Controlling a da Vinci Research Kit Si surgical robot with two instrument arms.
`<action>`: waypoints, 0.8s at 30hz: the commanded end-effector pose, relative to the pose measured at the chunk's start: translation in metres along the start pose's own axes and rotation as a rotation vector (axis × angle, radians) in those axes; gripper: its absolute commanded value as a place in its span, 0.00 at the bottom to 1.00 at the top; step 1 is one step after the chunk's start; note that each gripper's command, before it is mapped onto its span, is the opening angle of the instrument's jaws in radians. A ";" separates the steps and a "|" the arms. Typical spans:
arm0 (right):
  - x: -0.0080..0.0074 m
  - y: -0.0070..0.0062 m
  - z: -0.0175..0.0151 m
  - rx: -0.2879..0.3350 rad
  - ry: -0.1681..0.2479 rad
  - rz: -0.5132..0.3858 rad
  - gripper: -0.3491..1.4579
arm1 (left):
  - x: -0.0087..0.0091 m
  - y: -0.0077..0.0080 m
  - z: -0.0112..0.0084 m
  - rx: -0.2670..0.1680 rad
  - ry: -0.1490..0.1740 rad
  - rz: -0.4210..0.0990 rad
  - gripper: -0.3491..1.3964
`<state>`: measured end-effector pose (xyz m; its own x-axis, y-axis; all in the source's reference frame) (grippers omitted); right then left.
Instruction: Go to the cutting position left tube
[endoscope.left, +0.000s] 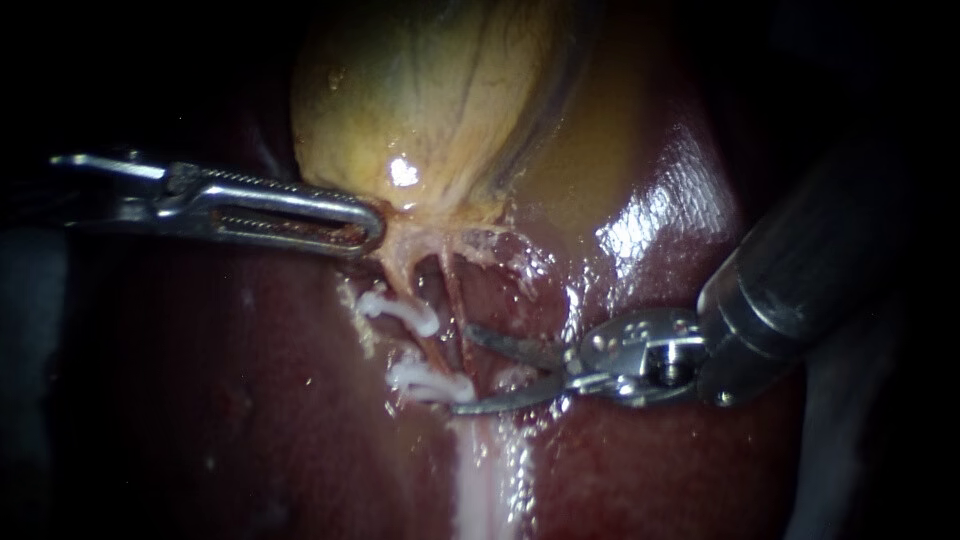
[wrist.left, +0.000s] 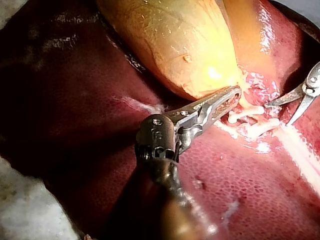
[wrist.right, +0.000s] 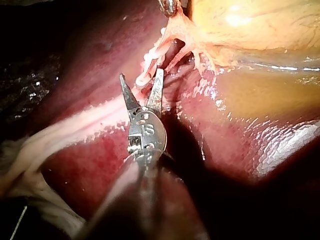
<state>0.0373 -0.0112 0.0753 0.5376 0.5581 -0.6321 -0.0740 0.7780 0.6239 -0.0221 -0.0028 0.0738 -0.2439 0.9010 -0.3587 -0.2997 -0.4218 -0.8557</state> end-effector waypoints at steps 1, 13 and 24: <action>0.0000 0.0000 0.0001 0.000 0.000 0.000 0.99 | 0.0000 0.0000 0.0000 0.000 0.000 0.000 0.00; 0.0002 0.0001 0.0018 0.005 0.000 0.000 0.99 | 0.0000 0.0001 0.0000 0.000 0.000 0.000 0.00; -0.0008 0.0005 0.0048 0.030 -0.001 -0.008 0.99 | 0.0000 0.0004 -0.0001 0.000 0.000 0.000 0.00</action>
<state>0.0412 -0.0125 0.0785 0.5384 0.5509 -0.6376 -0.0420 0.7733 0.6326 -0.0222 -0.0029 0.0734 -0.2438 0.9012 -0.3583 -0.2994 -0.4213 -0.8561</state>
